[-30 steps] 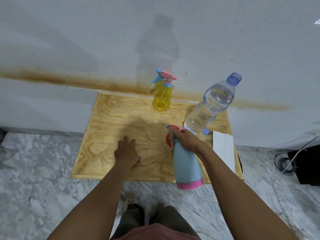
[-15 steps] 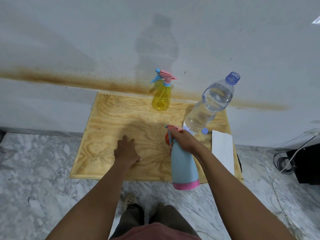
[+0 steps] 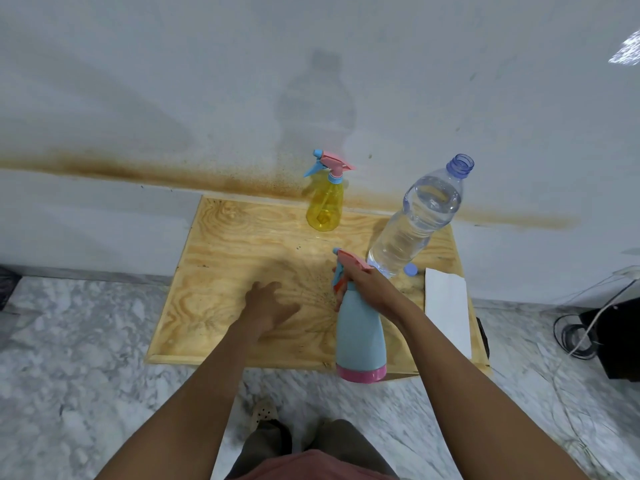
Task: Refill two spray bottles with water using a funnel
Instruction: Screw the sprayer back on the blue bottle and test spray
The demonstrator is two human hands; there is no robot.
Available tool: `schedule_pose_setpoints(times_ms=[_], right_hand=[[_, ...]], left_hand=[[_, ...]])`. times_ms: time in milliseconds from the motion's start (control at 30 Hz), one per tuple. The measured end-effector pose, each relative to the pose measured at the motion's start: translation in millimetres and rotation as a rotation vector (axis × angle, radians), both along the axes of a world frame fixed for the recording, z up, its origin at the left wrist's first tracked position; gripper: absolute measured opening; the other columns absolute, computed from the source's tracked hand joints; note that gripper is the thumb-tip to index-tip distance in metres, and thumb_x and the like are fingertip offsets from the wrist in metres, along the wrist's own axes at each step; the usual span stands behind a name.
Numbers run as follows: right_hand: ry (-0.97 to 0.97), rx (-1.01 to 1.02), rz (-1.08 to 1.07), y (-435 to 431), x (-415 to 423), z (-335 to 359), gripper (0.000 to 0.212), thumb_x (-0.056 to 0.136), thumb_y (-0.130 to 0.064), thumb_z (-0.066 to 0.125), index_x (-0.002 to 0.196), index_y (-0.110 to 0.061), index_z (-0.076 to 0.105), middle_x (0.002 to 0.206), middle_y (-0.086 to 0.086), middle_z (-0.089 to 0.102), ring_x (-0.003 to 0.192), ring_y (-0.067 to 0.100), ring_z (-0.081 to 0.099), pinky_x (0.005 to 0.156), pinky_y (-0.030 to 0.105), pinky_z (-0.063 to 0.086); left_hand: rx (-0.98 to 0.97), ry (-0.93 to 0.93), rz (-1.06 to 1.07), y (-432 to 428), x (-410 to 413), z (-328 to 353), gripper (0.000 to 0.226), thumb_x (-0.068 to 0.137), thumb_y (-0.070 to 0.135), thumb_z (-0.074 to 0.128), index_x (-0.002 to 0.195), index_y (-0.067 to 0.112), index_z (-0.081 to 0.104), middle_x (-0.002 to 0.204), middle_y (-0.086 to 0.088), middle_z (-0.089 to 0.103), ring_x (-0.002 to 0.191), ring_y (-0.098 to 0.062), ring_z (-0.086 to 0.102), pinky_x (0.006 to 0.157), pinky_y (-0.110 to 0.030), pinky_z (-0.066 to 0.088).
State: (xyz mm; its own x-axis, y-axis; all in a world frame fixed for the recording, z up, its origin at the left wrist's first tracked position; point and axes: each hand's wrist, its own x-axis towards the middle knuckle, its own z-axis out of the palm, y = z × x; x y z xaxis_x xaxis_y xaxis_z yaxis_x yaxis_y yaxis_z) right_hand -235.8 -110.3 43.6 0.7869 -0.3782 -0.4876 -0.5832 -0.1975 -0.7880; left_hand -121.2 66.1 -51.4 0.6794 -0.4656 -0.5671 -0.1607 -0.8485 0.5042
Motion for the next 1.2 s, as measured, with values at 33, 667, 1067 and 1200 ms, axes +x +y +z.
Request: schedule_pose_setpoints(times_ms=[33,667,1067,1200], right_hand=[[-0.027,0.025,-0.014,1.4,0.0,3.7,0.058,0.095,-0.062,0.035,0.106,-0.015,0.066,0.082,0.011,0.075,0.089,0.022,0.071,0.099,0.037,0.048],[-0.353,0.051,-0.191,16.2,29.4,57.9,0.027,0.099,-0.028,0.054,0.104,-0.003,0.063,0.084,0.018,0.055,0.081,0.018,0.049,0.074,0.033,0.038],[-0.492,-0.103,-0.16,16.9,35.6,49.3,0.029,0.086,-0.035,0.076,0.112,-0.024,0.068,0.105,-0.007,0.072,0.095,0.0,0.066,0.076,0.013,0.048],[-0.483,-0.096,-0.082,11.9,42.0,45.7,0.028,0.084,-0.028,0.079,0.11,-0.018,0.072,0.104,-0.002,0.074,0.1,0.012,0.067,0.086,0.025,0.052]], left_hand=[[-0.123,0.083,0.045,-2.3,-2.1,8.3,0.062,0.083,0.05,0.074,0.135,0.024,0.054,0.144,-0.009,0.047,0.126,-0.02,0.051,0.101,-0.033,0.045],[-0.756,0.156,0.026,-16.0,-22.7,88.9,0.064,0.058,0.052,0.09,0.115,0.035,0.066,0.108,0.013,0.068,0.098,-0.009,0.063,0.071,-0.019,0.051],[-0.747,-0.102,0.226,-17.9,-23.8,80.8,0.078,0.057,0.056,0.087,0.124,0.035,0.054,0.113,0.012,0.059,0.102,-0.007,0.06,0.075,-0.032,0.059],[-0.76,0.006,0.174,-10.0,-13.8,79.4,0.073,0.065,0.044,0.091,0.128,0.039,0.053,0.115,0.012,0.062,0.104,-0.007,0.062,0.077,-0.034,0.061]])
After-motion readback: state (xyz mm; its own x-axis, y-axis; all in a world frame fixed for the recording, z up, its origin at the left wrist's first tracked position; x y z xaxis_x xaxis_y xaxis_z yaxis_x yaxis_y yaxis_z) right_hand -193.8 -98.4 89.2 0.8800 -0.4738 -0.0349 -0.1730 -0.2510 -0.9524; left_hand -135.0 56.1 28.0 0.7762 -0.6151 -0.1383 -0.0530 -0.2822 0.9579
